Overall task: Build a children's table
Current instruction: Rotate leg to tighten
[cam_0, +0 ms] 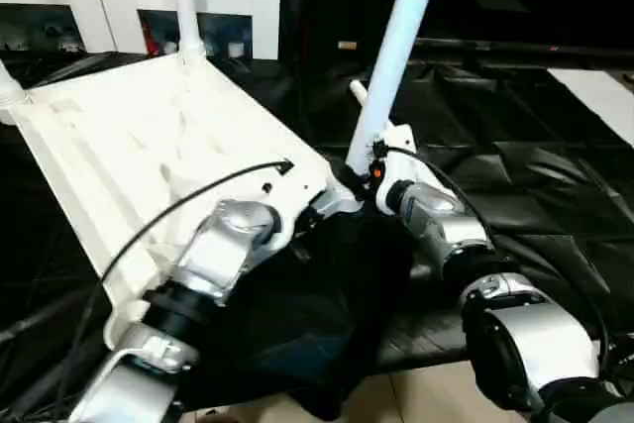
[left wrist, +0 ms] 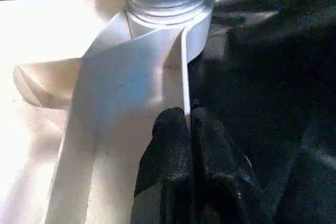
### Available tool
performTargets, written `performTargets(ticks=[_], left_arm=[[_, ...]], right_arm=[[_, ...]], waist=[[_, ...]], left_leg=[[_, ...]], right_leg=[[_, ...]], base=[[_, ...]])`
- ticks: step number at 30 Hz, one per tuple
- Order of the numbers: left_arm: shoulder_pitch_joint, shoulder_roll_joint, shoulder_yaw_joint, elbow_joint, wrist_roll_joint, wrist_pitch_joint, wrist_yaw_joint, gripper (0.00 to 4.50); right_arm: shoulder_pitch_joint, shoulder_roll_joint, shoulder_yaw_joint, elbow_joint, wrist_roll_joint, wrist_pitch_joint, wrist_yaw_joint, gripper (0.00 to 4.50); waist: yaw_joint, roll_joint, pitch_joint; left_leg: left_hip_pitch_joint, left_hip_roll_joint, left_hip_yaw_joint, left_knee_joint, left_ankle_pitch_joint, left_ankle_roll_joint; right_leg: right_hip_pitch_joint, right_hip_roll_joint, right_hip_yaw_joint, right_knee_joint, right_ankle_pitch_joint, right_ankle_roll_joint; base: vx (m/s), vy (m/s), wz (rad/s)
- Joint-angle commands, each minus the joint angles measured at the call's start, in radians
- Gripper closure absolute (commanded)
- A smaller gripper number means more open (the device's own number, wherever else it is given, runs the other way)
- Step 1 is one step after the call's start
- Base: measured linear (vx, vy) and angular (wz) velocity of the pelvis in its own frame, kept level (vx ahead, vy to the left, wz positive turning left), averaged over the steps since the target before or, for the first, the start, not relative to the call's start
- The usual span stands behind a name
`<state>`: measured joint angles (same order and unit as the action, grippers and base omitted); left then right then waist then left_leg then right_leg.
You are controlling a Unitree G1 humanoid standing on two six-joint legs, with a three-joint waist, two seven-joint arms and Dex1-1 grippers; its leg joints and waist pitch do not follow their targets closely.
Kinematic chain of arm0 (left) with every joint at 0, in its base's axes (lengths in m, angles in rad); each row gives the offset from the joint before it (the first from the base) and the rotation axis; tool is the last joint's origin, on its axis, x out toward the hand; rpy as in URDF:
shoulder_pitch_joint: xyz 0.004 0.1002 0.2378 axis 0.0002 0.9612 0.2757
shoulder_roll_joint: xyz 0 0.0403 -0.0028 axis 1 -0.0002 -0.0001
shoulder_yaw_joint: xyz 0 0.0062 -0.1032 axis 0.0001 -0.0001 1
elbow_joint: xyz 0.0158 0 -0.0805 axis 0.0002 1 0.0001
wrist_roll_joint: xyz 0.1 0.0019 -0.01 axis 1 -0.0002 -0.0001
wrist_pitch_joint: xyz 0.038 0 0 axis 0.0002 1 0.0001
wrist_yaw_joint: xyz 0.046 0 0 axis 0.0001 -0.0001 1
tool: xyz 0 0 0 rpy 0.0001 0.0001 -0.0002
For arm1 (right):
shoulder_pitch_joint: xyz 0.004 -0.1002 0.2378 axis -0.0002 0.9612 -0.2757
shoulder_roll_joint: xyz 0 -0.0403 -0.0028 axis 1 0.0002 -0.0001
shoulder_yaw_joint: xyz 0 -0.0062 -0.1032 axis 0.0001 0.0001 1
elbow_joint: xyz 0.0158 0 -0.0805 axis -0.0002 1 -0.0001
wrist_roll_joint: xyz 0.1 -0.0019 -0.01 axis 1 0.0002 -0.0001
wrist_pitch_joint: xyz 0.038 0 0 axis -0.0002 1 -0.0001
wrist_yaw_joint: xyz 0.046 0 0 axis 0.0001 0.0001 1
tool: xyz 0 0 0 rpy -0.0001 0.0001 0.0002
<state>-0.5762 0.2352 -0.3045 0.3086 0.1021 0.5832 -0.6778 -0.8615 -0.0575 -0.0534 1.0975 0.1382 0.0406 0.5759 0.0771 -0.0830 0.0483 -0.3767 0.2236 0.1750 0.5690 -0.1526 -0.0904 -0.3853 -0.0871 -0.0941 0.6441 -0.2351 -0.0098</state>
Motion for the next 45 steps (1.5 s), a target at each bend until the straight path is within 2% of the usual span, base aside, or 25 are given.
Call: performTargets(ticks=[1,3,4,5,7,8,11,13,15,19,25,28,30,31,35,36,45], left_arm=[[-0.021,-0.01,-0.023,-0.089,-0.041,-0.085,-0.055,4.5],[-0.018,-0.003,-0.024,-0.089,-0.043,-0.095,-0.065,4.5],[-0.01,0.024,-0.029,-0.084,-0.05,-0.141,-0.113,4.5],[-0.006,0.033,-0.031,-0.082,-0.055,-0.157,-0.132,4.5],[0.006,0.051,-0.033,-0.086,-0.07,-0.183,-0.176,4.5],[0.014,0.065,-0.033,-0.09,-0.085,-0.196,-0.212,4.5],[0.026,0.085,-0.037,-0.098,-0.098,-0.237,-0.261,4.5],[0.041,0.107,-0.04,-0.118,-0.119,-0.238,-0.314,4.5],[0.057,0.137,-0.046,-0.134,-0.136,-0.257,-0.371,4.5],[0.073,0.184,-0.049,-0.129,-0.144,-0.315,-0.45,4.5],[0.071,0.207,-0.05,-0.103,-0.127,-0.35,-0.48,4.5],[0.069,0.209,-0.048,-0.097,-0.13,-0.358,-0.486,4.5],[0.068,0.209,-0.047,-0.093,-0.129,-0.365,-0.488,4.5],[0.069,0.208,-0.046,-0.091,-0.128,-0.367,-0.489,4.5],[0.068,0.204,-0.045,-0.086,-0.124,-0.371,-0.489,4.5],[0.068,0.202,-0.045,-0.084,-0.122,-0.372,-0.488,4.5],[0.073,0.187,-0.032,-0.068,-0.11,-0.37,-0.454,4.5]], right_arm=[[0.027,0.007,0.054,-0.024,-0.001,0.042,0.115,0.96],[0.032,-0.001,0.06,-0.039,-0.001,0.047,0.14,0.96],[0.059,-0.04,0.095,-0.096,-0.014,0.062,0.253,0.96],[0.07,-0.055,0.108,-0.116,-0.019,0.068,0.29,0.96],[0.099,-0.094,0.14,-0.169,-0.025,0.084,0.383,0.96],[0.12,-0.123,0.161,-0.205,-0.027,0.096,0.448,0.96],[0.14,-0.154,0.177,-0.243,-0.025,0.107,0.502,0.96],[0.152,-0.177,0.189,-0.27,-0.023,0.118,0.541,0.96],[0.175,-0.204,0.21,-0.319,-0.024,0.131,0.588,0.96],[0.223,-0.249,0.261,-0.423,-0.036,0.166,0.674,0.96],[0.248,-0.265,0.3,-0.459,-0.055,0.179,0.716,0.96],[0.26,-0.267,0.307,-0.489,-0.052,0.201,0.712,1.23],[0.265,-0.268,0.312,-0.502,-0.05,0.211,0.709,1.23],[0.266,-0.268,0.313,-0.506,-0.051,0.213,0.709,1.52],[0.27,-0.267,0.316,-0.512,-0.055,0.216,0.71,1.71],[0.273,-0.268,0.318,-0.517,-0.055,0.22,0.71,1.9],[0.307,-0.255,0.318,-0.526,-0.045,0.244,0.69,2.03]], waist=[[0.006,0.022,-0.061],[0.01,0.021,-0.063],[0.014,0.025,-0.064],[0.014,0.025,-0.064],[0.02,0.021,-0.068],[0.021,0.022,-0.066],[0.026,0.022,-0.063],[0.026,0.023,-0.061],[0.029,0.023,-0.061],[0.036,0.023,-0.061],[0.037,0.023,-0.061],[0.037,0.022,-0.061],[0.038,0.022,-0.062],[0.039,0.022,-0.062],[0.042,0.021,-0.061],[0.042,0.022,-0.062],[0.045,0.019,-0.063]], left_leg=[[0.014,0.019,-0.001,-0.061,-0.189,0.002],[0.014,0.019,0.001,-0.057,-0.144,0.013],[0.013,0.016,0.002,-0.053,-0.107,0.026],[0.013,0.016,0.002,-0.053,-0.107,0.026],[0.014,0.013,0.004,-0.046,-0.068,0.052],[0.013,0.013,0.005,-0.046,-0.063,0.061],[0.014,0.016,0.006,-0.049,-0.096,0.058],[0.016,0.019,0.004,-0.054,-0.139,0.033],[0.018,0.019,0.004,-0.054,-0.147,0.027],[0.018,0.019,0.004,-0.053,-0.138,0.03],[0.02,0.019,0.005,-0.054,-0.156,0.012],[0.019,0.018,0.005,-0.054,-0.154,0.013],[0.02,0.018,0.004,-0.053,-0.151,0.012],[0.02,0.018,0.005,-0.052,-0.148,0.012],[0.019,0.018,0.005,-0.052,-0.161,0.006],[0.019,0.018,0.004,-0.052,-0.162,0.005],[0.019,0.017,0.004,-0.05,-0.145,0.009]], right_leg=[[0.044,-0.056,0.056,-0.081,-0.013,-0.203],[0.046,-0.054,0.055,-0.073,0.057,-0.219],[0.049,-0.051,0.054,-0.071,0.116,-0.228],[0.049,-0.051,0.054,-0.071,0.116,-0.228],[0.054,-0.048,0.054,-0.064,0.193,-0.236],[0.053,-0.049,0.054,-0.063,0.2,-0.242],[0.053,-0.054,0.055,-0.068,0.144,-0.242],[0.052,-0.056,0.055,-0.072,0.067,-0.238],[0.051,-0.057,0.055,-0.073,0.051,-0.236],[0.05,-0.054,0.056,-0.072,0.061,-0.224],[0.047,-0.056,0.056,-0.071,0.039,-0.227],[0.047,-0.056,0.056,-0.07,0.039,-0.227],[0.048,-0.056,0.056,-0.07,0.038,-0.224],[0.047,-0.056,0.056,-0.07,0.041,-0.225],[0.047,-0.057,0.056,-0.07,0.021,-0.221],[0.047,-0.058,0.056,-0.07,0.018,-0.221],[0.048,-0.057,0.056,-0.068,0.036,-0.217]], base=[[0.0,0.0,0.0],[0.0,0.0,0.0],[0.0,0.0,0.0],[0.0,0.0,0.0],[0.0,0.0,0.0],[0.0,0.0,0.0],[0.0,0.0,0.0],[0.0,0.0,0.0],[0.0,0.0,0.0],[0.0,0.0,0.0],[0.0,0.0,0.0],[0.0,0.0,0.0],[0.0,0.0,0.0],[0.0,0.0,0.0],[0.0,0.0,0.0],[0.0,0.0,0.0],[0.0,0.0,0.0]])
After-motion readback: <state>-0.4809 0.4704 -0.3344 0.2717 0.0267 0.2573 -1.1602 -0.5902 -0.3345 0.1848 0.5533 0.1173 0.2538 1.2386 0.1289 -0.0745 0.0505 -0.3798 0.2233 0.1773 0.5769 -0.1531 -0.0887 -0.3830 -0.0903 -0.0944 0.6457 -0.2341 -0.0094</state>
